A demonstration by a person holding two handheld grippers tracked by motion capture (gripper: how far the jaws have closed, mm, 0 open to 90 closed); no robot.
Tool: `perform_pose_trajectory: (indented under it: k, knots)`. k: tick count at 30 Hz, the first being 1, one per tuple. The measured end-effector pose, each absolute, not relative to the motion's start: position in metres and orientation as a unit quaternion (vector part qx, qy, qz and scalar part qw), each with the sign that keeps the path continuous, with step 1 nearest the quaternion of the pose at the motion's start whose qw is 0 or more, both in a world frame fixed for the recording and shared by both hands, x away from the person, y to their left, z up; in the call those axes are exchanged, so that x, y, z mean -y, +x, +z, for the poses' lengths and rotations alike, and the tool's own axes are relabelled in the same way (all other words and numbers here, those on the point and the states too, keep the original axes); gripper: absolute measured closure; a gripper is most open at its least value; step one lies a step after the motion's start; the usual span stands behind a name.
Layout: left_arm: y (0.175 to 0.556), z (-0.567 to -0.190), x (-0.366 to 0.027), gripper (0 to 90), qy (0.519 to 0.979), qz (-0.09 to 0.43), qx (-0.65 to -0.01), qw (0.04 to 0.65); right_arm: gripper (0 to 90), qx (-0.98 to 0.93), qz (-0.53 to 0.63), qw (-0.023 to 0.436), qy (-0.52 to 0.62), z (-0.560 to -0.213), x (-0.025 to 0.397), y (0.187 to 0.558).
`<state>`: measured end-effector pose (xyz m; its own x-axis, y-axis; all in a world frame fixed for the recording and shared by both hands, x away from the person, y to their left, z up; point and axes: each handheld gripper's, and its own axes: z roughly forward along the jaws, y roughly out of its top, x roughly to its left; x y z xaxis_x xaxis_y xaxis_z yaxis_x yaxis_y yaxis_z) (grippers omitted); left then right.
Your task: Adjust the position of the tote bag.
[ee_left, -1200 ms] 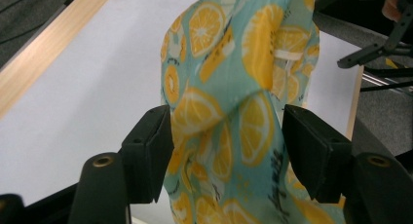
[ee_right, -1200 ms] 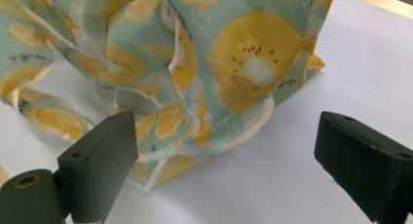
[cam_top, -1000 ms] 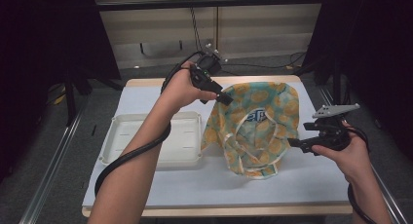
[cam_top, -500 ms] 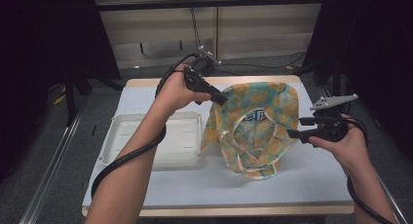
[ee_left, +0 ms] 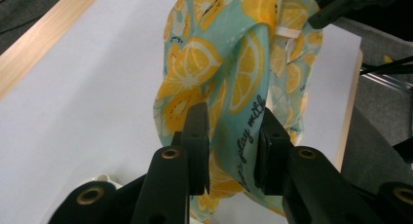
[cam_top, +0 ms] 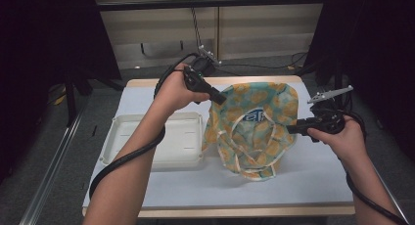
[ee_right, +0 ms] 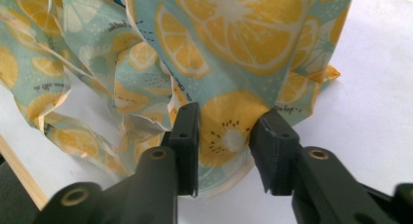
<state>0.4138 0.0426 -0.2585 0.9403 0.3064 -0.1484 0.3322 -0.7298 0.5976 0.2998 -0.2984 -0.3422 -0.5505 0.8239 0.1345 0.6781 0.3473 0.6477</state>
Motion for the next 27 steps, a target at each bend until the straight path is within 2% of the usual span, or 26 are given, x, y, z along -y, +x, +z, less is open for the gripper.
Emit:
perform_pose_trajectory:
  k: [2,3,4,9,16,17,20,21,25,27]
  knots:
    - [0.414,-0.259,-0.043,73.3,0.927,-0.023,-0.18,0.33,78.3,-0.818,0.336,0.1,0.456,-0.343,0.298,0.301]
    - [0.414,-0.259,-0.043,73.3,0.926,-0.021,-0.177,0.332,78.3,-0.818,0.336,0.1,0.456,-0.343,0.298,0.301]
    - [0.414,-0.26,-0.044,73.5,0.926,-0.022,-0.178,0.333,82.7,-0.82,0.335,0.093,0.454,-0.343,0.299,0.302]
    - [0.413,-0.259,-0.043,73.8,0.926,-0.023,-0.18,0.331,87.8,-0.825,0.324,0.077,0.457,-0.342,0.298,0.303]
    - [0.414,-0.258,-0.043,76.8,0.925,-0.024,-0.182,0.332,89.8,-0.833,0.305,0.067,0.457,-0.335,0.298,0.306]
    - [0.414,-0.258,-0.043,79.9,0.924,-0.025,-0.181,0.337,90.0,-0.833,0.304,0.064,0.457,-0.332,0.298,0.305]
    - [0.415,-0.252,-0.044,81.4,0.919,-0.026,-0.186,0.347,90.0,-0.836,0.299,0.068,0.455,-0.327,0.298,0.306]
    - [0.414,-0.25,-0.043,86.0,0.914,-0.03,-0.195,0.354,90.0,-0.837,0.295,0.071,0.455,-0.322,0.299,0.306]
    - [0.415,-0.24,-0.043,88.0,0.921,-0.028,-0.18,0.345,90.0,-0.838,0.29,0.075,0.456,-0.313,0.301,0.307]
    - [0.416,-0.235,-0.042,88.8,0.913,-0.029,-0.191,0.359,90.0,-0.836,0.292,0.08,0.458,-0.303,0.302,0.308]
